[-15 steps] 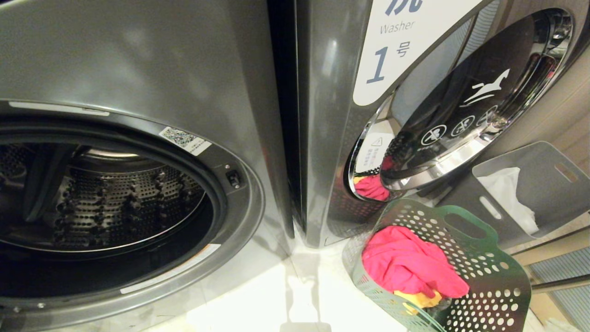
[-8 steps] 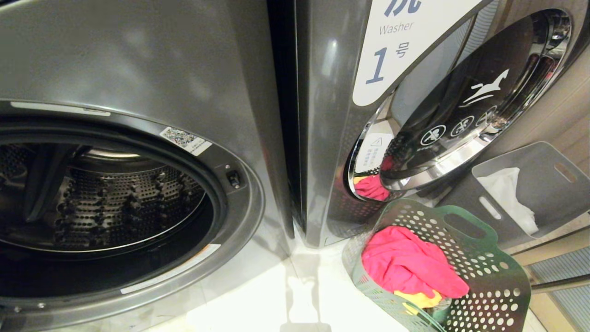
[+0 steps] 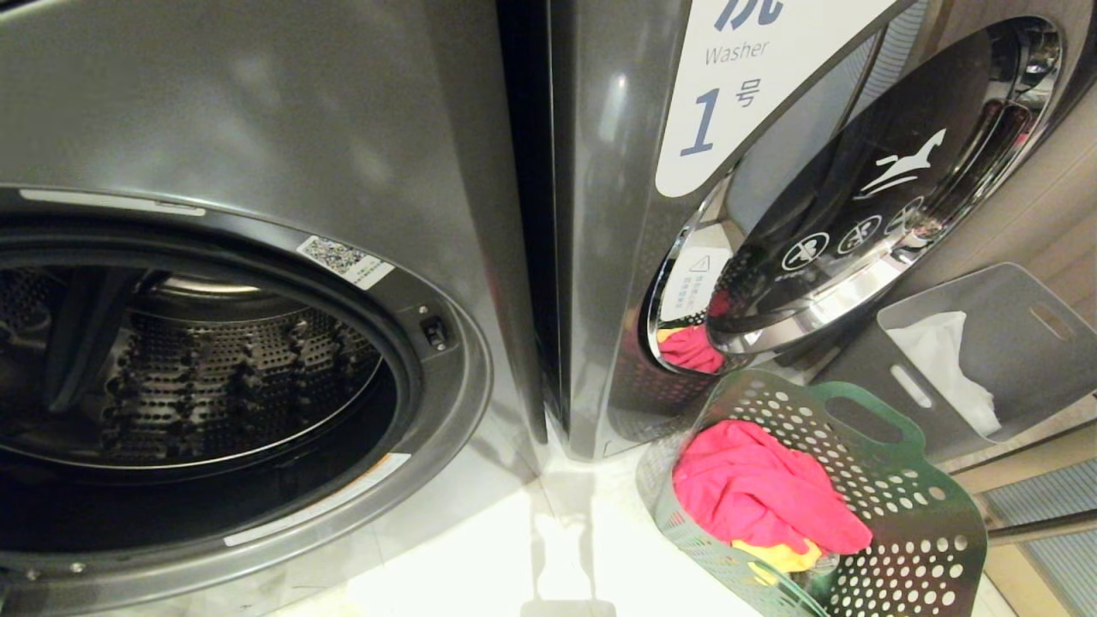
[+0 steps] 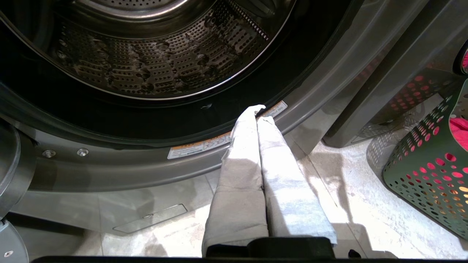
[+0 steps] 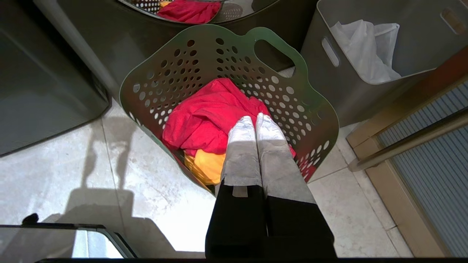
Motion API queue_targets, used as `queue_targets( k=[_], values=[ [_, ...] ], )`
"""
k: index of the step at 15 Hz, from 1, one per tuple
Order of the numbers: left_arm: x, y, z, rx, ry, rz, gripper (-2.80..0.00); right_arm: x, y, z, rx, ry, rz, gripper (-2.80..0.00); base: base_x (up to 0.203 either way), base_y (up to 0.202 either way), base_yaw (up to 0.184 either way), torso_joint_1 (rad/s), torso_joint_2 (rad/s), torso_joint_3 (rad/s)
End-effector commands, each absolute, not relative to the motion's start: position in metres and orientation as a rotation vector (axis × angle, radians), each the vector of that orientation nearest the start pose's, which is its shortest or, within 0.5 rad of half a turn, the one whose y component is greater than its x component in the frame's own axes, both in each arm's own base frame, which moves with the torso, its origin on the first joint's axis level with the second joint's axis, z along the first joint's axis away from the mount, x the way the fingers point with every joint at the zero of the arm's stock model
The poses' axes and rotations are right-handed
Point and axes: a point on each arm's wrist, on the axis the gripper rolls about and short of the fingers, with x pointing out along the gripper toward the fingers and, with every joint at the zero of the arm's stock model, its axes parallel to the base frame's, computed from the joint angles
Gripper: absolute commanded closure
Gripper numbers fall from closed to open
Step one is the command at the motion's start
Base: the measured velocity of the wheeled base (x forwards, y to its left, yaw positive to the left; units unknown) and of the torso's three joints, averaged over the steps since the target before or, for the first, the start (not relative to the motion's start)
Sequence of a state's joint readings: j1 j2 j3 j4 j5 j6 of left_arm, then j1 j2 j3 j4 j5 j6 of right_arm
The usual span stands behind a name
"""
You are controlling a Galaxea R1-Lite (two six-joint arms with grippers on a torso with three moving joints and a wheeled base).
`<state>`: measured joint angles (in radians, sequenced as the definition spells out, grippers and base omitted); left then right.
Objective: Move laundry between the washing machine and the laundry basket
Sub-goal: Close the washing machine door with the left hand
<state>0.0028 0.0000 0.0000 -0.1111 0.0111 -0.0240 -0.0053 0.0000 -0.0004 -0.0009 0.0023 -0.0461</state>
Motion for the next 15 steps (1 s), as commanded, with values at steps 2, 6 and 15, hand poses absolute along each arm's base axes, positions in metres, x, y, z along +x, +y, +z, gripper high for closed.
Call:
queue_targets(
  k=[2, 6, 15],
  values=[
    [-0.0201, 0.0002, 0.0758, -0.025, -0.071, 0.014, 0.00, -0.0228, 0.0002, 0.0753, -0.044, 0.002, -0.001, 0.00, 0.000, 0.000, 0.000, 0.000, 0.00, 0.000],
    [-0.0201, 0.0002, 0.0758, -0.025, -0.071, 0.013, 0.00, -0.0228, 0.0001, 0.0753, -0.041, 0.002, -0.003, 0.00, 0.000, 0.000, 0.000, 0.000, 0.00, 0.000],
    [-0.0201, 0.0002, 0.0758, -0.020, -0.071, 0.014, 0.00, -0.0228, 0.0001, 0.0752, -0.041, 0.003, -0.009, 0.00, 0.000, 0.000, 0.000, 0.000, 0.00, 0.007]
  ],
)
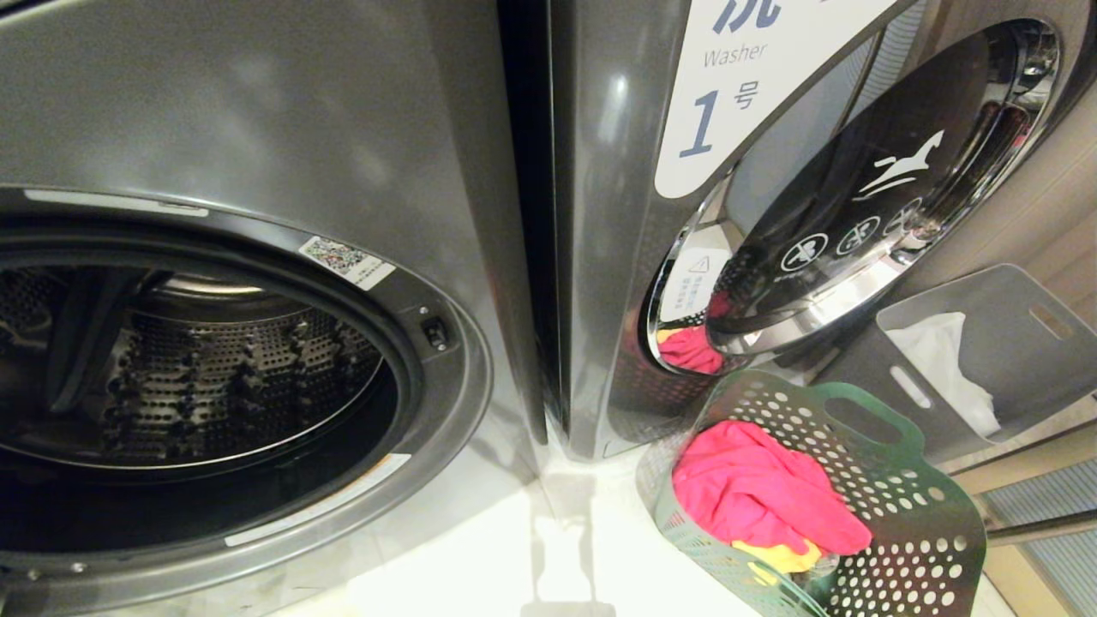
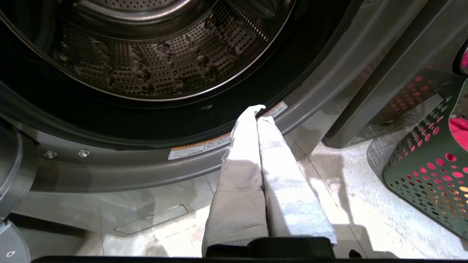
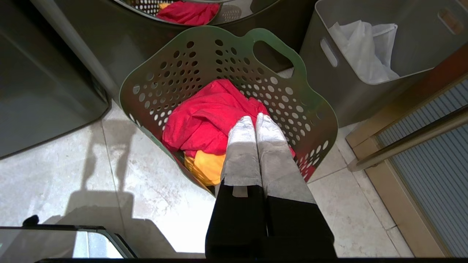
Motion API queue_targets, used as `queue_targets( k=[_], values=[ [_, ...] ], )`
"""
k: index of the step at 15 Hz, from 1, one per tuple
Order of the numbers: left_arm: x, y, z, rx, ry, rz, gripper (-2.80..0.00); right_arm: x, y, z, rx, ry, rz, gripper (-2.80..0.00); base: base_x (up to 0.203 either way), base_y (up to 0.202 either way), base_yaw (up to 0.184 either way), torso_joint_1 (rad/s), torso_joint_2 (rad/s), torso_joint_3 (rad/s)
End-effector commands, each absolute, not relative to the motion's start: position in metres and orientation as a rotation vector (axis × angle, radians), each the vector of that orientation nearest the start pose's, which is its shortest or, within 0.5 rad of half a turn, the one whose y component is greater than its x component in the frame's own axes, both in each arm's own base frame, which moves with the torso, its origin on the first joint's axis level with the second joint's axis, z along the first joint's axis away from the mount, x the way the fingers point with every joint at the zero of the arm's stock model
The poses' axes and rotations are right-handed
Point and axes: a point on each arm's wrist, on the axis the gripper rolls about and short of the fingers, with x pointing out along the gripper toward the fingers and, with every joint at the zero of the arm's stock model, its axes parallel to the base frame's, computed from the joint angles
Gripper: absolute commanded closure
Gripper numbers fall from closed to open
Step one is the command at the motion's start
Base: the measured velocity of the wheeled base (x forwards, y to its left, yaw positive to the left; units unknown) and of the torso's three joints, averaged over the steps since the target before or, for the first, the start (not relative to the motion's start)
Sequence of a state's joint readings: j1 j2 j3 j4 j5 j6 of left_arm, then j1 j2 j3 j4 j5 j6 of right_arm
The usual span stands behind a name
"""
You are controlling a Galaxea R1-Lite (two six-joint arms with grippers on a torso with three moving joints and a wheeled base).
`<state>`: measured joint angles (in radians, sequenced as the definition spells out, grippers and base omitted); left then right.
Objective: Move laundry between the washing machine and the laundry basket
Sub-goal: Close the washing machine door with the left hand
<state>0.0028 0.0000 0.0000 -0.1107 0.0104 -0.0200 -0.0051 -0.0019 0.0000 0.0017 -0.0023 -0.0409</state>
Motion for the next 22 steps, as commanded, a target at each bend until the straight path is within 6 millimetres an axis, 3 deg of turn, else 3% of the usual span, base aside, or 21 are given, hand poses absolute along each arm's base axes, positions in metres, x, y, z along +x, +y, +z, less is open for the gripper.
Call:
queue_targets(
  k=[1, 22],
  values=[
    [-0.0201, 0.0002, 0.0758, -0.019, -0.071, 0.013, 0.00, -0.0228, 0.0001, 0.0753, -0.041, 0.002, -0.009, 0.00, 0.000, 0.000, 0.000, -0.001, 0.01, 0.118],
    [-0.0200, 0.0001, 0.0759, 0.001, -0.069, 0.009, 0.00, -0.0228, 0.0001, 0.0753, -0.043, 0.002, -0.006, 0.00, 0.000, 0.000, 0.000, 0.002, 0.00, 0.198]
  ],
)
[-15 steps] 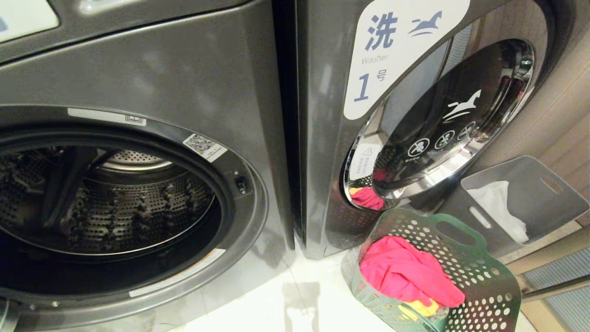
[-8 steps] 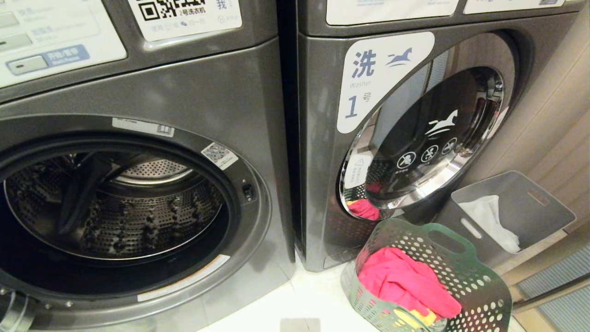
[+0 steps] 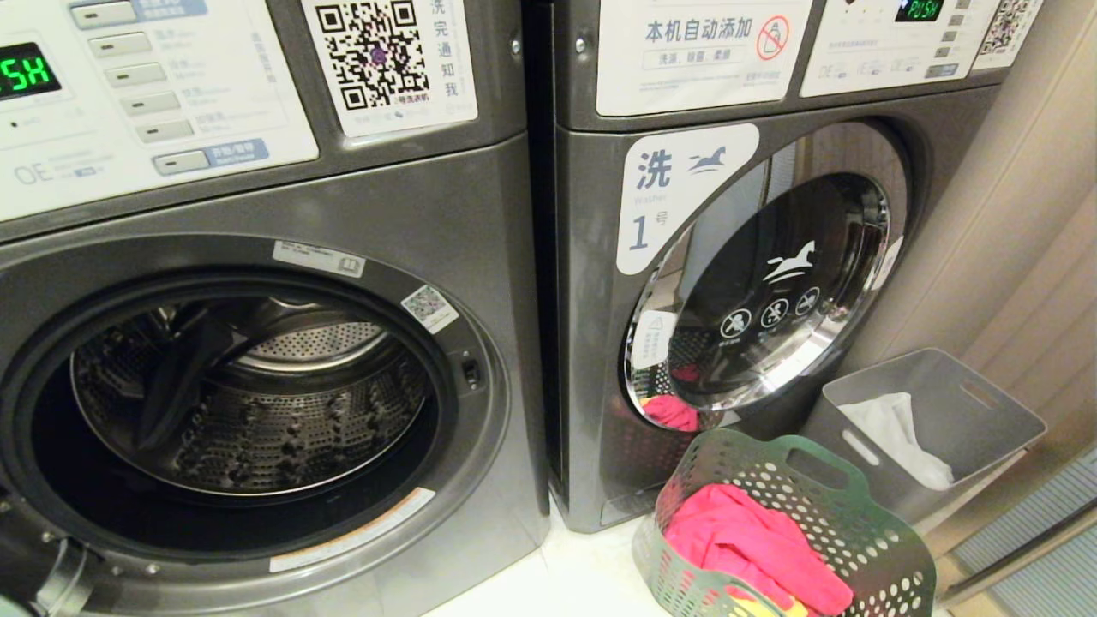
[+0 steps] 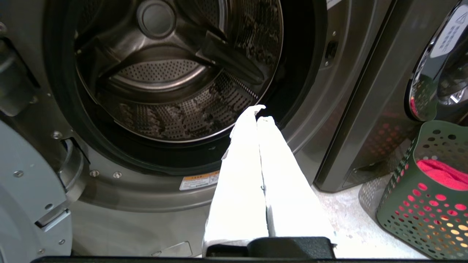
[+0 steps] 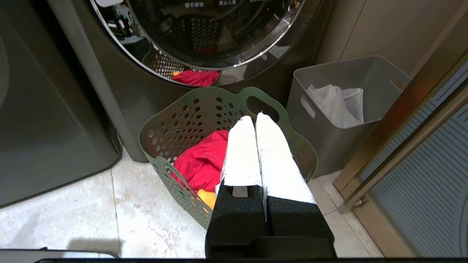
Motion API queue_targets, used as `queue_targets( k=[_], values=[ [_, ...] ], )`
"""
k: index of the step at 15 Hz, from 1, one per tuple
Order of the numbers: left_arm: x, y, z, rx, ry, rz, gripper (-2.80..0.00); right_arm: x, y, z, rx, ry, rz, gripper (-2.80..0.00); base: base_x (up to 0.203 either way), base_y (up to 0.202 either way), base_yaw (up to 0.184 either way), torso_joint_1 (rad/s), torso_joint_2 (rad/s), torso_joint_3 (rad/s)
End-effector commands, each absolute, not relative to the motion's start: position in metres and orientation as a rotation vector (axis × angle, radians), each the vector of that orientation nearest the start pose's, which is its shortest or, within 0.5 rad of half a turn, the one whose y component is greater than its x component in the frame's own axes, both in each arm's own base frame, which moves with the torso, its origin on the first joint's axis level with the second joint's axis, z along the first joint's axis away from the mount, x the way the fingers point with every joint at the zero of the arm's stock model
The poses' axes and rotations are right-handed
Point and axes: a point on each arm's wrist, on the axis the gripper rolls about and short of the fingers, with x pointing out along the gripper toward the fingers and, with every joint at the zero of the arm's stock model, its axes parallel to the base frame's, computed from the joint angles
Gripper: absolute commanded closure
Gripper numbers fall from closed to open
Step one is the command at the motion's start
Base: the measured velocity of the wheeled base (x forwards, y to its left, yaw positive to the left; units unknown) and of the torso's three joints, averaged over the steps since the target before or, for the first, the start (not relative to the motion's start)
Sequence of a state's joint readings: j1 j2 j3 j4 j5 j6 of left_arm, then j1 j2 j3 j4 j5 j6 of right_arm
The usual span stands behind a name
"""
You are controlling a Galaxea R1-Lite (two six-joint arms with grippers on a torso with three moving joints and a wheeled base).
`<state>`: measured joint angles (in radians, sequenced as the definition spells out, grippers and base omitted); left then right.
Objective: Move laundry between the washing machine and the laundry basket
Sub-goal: Close the washing machine door with the left hand
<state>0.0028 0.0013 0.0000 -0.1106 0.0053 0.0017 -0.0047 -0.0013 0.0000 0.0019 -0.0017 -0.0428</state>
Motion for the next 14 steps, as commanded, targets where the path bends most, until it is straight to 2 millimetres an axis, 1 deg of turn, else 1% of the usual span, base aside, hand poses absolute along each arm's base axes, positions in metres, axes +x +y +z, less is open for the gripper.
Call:
queue_targets(
  k=[1, 8, 13, 14],
  values=[
    [-0.0200, 0.0001, 0.0757, 0.001, -0.068, 0.009, 0.00, -0.0228, 0.0001, 0.0752, -0.043, 0.003, -0.007, 0.00, 0.000, 0.000, 0.000, 0.002, 0.01, 0.205],
    [-0.0201, 0.0001, 0.0757, 0.001, -0.069, 0.009, 0.00, -0.0228, 0.0001, 0.0753, -0.044, 0.002, -0.006, 0.00, 0.000, 0.000, 0.000, 0.001, 0.00, 0.193],
    [-0.0200, 0.0000, 0.0755, 0.008, -0.067, 0.008, 0.00, -0.0228, 0.0001, 0.0753, -0.044, 0.002, -0.006, 0.00, 0.000, 0.000, 0.000, 0.002, 0.00, 0.030],
    [-0.0200, 0.0000, 0.0755, 0.008, -0.067, 0.008, 0.00, -0.0228, 0.0001, 0.0753, -0.044, 0.002, -0.008, 0.00, 0.003, 0.000, 0.066, 0.001, 0.00, 0.009]
  ],
)
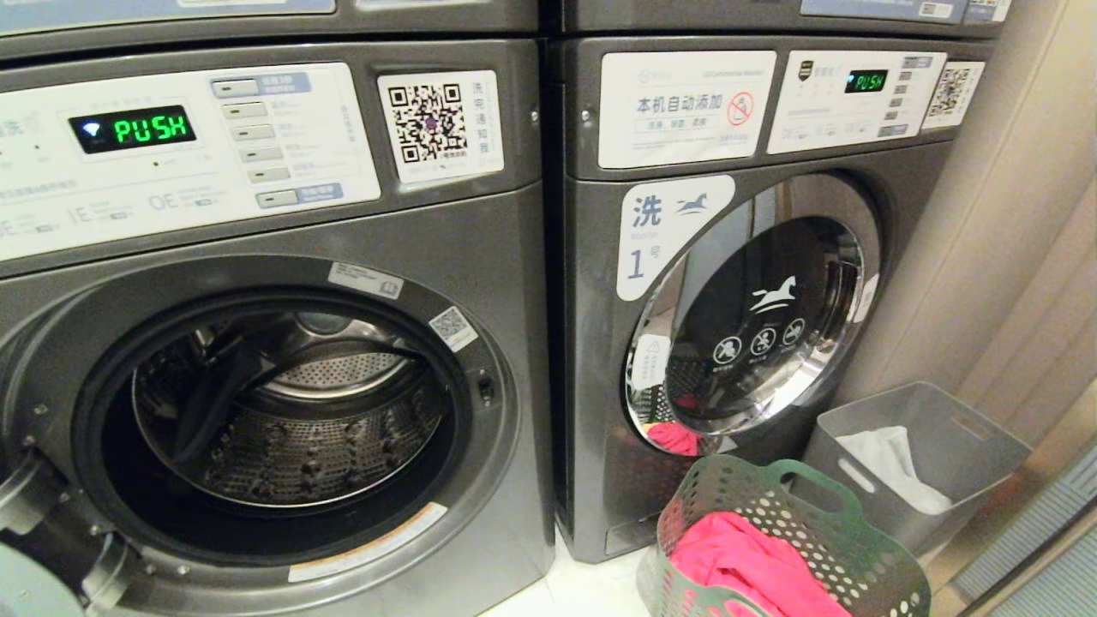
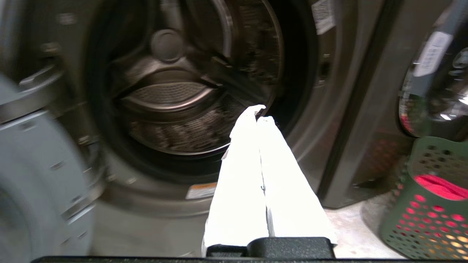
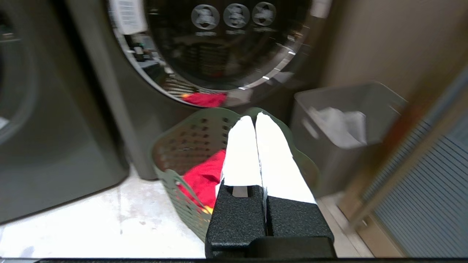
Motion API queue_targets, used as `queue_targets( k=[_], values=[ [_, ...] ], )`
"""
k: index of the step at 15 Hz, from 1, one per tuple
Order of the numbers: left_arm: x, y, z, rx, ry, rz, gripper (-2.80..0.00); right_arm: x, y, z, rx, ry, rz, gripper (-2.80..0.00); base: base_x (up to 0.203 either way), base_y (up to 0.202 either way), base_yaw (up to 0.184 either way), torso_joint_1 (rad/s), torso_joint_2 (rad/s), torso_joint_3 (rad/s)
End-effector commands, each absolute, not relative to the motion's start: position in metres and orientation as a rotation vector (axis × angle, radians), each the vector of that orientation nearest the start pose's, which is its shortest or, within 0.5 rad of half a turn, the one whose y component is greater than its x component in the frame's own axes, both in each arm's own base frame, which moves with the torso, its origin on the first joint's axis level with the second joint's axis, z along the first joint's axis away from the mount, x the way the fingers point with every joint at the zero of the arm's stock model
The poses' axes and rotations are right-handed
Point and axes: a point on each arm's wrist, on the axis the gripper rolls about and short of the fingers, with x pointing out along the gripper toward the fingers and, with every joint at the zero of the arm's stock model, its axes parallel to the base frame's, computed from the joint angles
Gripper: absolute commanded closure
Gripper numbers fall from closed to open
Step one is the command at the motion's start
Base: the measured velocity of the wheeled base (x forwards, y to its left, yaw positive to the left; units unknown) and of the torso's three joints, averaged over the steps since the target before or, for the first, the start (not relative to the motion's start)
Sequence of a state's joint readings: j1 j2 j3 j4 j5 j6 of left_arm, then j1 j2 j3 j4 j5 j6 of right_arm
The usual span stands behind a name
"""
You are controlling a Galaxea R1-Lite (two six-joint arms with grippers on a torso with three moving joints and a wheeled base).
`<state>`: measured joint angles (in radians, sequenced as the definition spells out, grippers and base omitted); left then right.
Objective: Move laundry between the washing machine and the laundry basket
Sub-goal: Close the washing machine door with the left hand
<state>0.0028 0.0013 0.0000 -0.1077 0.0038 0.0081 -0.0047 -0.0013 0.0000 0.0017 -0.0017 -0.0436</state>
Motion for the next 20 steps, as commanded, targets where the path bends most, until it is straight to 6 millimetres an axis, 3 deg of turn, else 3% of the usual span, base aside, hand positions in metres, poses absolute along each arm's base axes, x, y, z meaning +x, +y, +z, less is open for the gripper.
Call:
queue_targets(
  k=[1, 12, 17, 20],
  values=[
    [-0.0200, 0.0000, 0.0755, 0.008, -0.067, 0.008, 0.00, -0.0228, 0.0001, 0.0753, -0.044, 0.002, -0.006, 0.00, 0.003, -0.005, 0.121, 0.006, 0.00, 0.007],
    [-0.0201, 0.0000, 0.0757, 0.005, -0.069, 0.008, 0.00, -0.0228, 0.0001, 0.0753, -0.039, 0.002, -0.006, 0.00, 0.000, -0.008, 0.163, 0.003, 0.00, 0.003],
    [-0.0201, 0.0002, 0.0758, -0.002, -0.070, 0.014, 0.00, -0.0228, 0.0001, 0.0753, -0.037, 0.002, -0.007, 0.00, 0.000, 0.000, 0.000, 0.000, 0.00, 0.000],
    [-0.0201, 0.0001, 0.0758, -0.002, -0.070, 0.012, 0.00, -0.0228, 0.0000, 0.0753, -0.035, 0.002, -0.008, 0.00, -0.171, 0.000, -0.001, 0.006, 0.00, 0.005]
  ],
)
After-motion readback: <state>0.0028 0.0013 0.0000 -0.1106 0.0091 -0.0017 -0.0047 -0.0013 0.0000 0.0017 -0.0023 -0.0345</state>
